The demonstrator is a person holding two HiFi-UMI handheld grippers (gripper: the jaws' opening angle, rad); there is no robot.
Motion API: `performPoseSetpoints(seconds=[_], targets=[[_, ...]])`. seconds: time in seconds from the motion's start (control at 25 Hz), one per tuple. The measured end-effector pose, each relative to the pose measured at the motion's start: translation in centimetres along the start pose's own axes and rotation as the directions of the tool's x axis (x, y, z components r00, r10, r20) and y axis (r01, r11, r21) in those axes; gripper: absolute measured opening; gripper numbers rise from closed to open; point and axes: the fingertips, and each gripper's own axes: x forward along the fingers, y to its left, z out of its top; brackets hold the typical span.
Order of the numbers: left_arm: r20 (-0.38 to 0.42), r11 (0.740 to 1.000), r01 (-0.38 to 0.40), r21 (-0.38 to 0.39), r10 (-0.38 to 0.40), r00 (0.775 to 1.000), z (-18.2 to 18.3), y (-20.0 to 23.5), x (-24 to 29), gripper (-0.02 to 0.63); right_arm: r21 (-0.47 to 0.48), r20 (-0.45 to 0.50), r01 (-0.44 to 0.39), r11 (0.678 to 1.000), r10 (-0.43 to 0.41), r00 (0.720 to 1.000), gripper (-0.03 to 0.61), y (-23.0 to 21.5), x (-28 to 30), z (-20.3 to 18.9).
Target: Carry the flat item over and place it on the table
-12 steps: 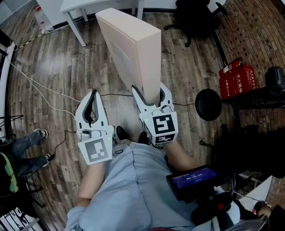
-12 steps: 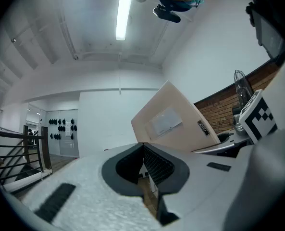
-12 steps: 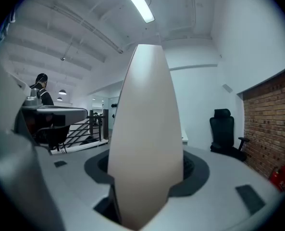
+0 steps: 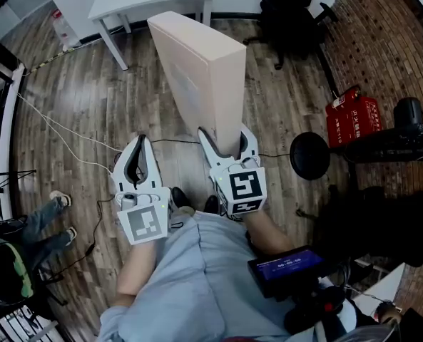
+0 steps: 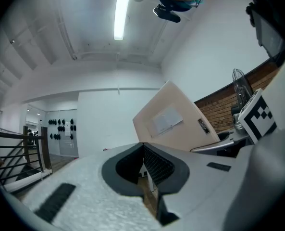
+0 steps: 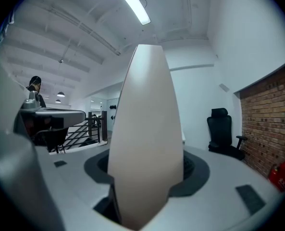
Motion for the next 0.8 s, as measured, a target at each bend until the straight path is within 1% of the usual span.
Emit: performPoseSetpoints(seconds=[0.2, 0.44, 0.64, 0.8], targets=[[-0.017, 1.000, -0.012, -0.003, 0.012, 1.000, -0.7, -0.8, 0.6, 0.009, -0.009, -0.013, -0.003, 1.000, 0.002, 1.000, 0.273, -1.3, 0.3, -0.6], [-0.034, 1.000, -0.016, 0.005, 0.016, 0.999, -1.5, -0.4, 3.2, 0.009, 0.002, -0.027, 0.004, 1.000, -0.004, 1.000, 0.273, -3.1, 2.6, -1.0], [-0.048, 0.999, -0.035, -0.008, 0.035, 0.998, -3.5, 2.0, 7.1, 0.009, 0.007, -0.045, 0.008, 1.000, -0.008, 0.999, 0.275, -4.2, 7.4, -1.6], [-0.051, 0.999, -0.032, 0.003, 0.032, 0.998, -5.2, 6.1, 12.4, 0.009, 0.007, -0.058, 0.016, 1.000, -0.016, 0.998, 0.274, -4.3, 14.0, -1.8]])
